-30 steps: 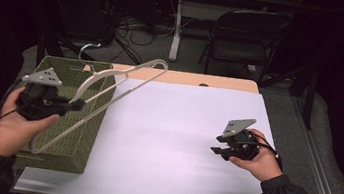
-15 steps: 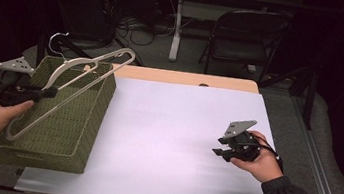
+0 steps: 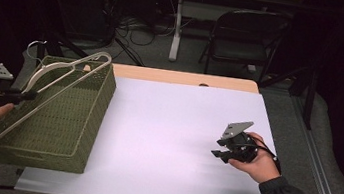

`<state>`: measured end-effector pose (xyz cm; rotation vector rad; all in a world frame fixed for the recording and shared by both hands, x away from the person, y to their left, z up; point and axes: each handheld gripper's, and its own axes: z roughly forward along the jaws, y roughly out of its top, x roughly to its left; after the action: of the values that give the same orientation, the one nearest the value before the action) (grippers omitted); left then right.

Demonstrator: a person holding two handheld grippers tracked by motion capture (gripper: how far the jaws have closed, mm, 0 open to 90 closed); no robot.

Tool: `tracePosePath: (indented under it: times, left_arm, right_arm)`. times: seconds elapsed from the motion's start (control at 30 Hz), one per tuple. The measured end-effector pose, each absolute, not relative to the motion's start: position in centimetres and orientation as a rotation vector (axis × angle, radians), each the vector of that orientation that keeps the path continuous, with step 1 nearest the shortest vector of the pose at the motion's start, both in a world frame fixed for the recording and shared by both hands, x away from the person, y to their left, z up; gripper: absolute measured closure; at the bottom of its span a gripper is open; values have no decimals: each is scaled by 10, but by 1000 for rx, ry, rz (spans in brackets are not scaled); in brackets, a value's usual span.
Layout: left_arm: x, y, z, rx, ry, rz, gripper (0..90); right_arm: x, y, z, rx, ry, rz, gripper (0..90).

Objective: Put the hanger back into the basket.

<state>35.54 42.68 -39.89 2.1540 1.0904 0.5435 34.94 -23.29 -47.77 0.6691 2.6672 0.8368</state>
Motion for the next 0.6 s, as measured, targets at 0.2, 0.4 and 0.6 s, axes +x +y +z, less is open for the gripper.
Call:
tracePosePath:
  times: [0.2,0.4,0.6]
  left_arm:
    - [351,438,-414,2153,1102,509,871]
    - [352,435,-431,2170,1111,480,871]
    - [357,434,-450,2190,1152,446,870]
  right_arm:
    - [350,-230,-480,661,2687,815,559]
    - [350,-228,-483,651,2667,851,559]
    - [350,-227,-482,643,2675,825,559]
